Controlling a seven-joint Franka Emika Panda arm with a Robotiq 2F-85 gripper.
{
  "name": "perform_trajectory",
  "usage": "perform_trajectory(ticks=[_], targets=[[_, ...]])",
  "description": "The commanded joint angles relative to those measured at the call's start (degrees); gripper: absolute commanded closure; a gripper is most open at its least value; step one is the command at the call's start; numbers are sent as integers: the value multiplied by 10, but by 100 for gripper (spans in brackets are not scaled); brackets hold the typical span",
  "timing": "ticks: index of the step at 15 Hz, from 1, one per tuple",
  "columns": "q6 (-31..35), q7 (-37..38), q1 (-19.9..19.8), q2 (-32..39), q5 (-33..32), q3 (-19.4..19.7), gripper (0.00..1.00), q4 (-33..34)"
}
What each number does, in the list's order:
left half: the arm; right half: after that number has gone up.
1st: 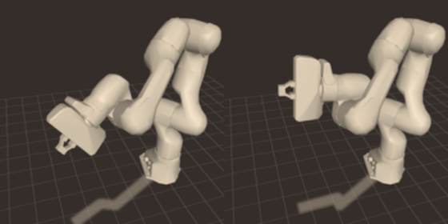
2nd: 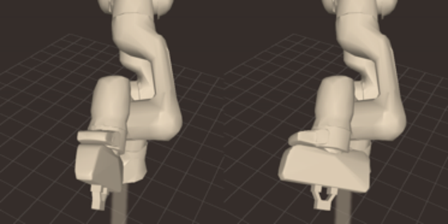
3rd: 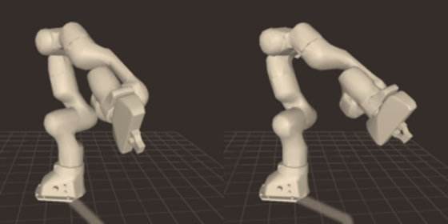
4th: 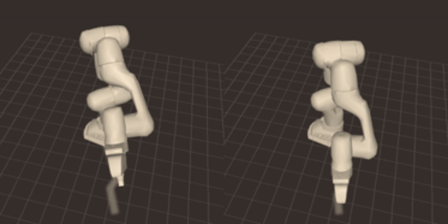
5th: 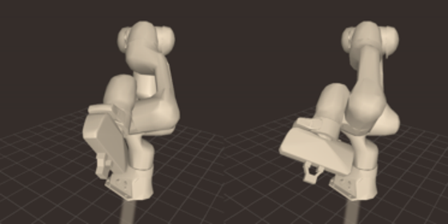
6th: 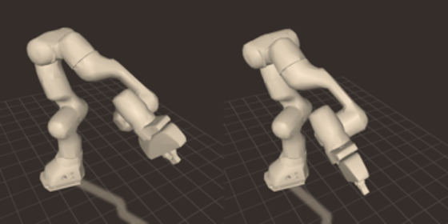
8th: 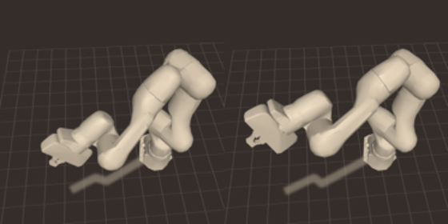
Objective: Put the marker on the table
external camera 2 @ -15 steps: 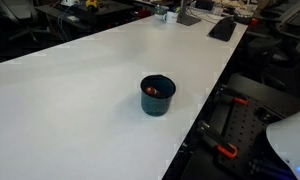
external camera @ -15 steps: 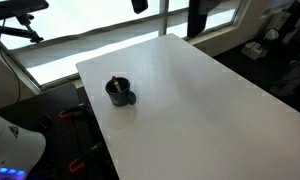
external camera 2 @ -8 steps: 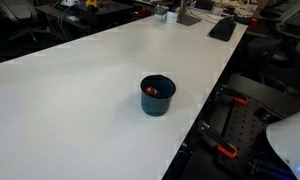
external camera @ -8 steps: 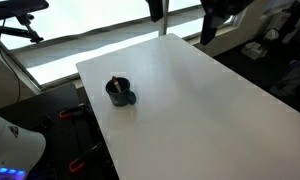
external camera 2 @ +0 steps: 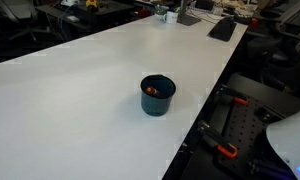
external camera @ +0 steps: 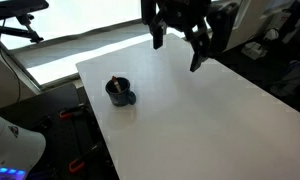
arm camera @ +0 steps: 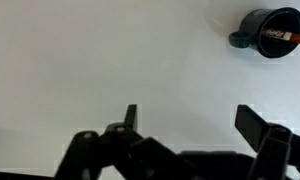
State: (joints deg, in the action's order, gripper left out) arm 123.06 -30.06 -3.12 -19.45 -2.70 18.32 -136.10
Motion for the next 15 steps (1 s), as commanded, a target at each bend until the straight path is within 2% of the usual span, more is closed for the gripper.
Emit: perform_trajectory(ticks=[1,6,7,9,13,15], targets=[[-23,-28,-4,10,17,-10,0,3],[-65,-78,-2,-6,41,-16,0,-2],[-90,-63,5,-38,42,-37,0,-15],[-134,-70,10,-65,47,-50,0,-25],[-254,-87,30,-103,57,-67,0,-29],[-293,-84,34,-105,54,-69,0,-28]])
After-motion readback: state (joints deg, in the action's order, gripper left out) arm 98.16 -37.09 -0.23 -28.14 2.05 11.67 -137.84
